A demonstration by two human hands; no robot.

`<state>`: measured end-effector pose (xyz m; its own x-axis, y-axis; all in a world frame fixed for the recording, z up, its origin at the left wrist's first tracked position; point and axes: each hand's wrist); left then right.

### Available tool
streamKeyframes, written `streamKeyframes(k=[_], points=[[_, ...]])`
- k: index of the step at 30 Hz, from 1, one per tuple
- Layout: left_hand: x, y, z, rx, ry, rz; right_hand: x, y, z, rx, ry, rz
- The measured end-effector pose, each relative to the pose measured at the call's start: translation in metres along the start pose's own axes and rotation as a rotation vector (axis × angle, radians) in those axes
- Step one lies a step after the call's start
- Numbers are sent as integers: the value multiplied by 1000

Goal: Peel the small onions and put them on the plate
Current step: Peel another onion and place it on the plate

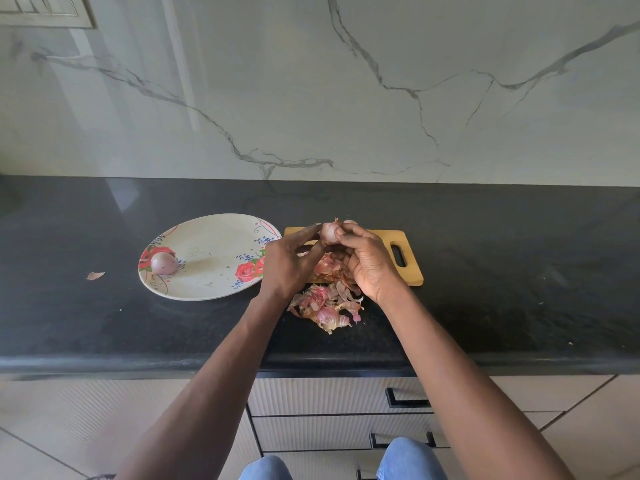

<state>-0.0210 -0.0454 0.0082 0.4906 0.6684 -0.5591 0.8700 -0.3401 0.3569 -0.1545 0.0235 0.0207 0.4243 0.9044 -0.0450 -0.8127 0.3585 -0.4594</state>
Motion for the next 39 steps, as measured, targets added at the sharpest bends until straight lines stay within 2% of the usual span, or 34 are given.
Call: streamKeyframes(k=[14, 21, 27, 39], points=[[2, -1, 6, -82, -110, -39, -3, -2, -12, 222, 108, -25], [0, 1, 10, -156, -82, -116, 0, -3, -15, 400, 175, 11], [3, -2, 8, -96, -107, -27, -3, 0, -14, 320, 186, -35], [3, 0, 4, -98, -122, -84, -1, 2, -14, 397, 185, -47]])
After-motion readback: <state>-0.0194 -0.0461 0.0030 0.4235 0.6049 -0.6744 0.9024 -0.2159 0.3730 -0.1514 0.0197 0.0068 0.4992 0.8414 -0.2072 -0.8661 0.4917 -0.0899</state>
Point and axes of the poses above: each hand's wrist, its own x-axis away from the middle knuckle, its own y-axis out of the back of the hand, z = x × y, and after that the axes turned 4 degrees about z, right-handed
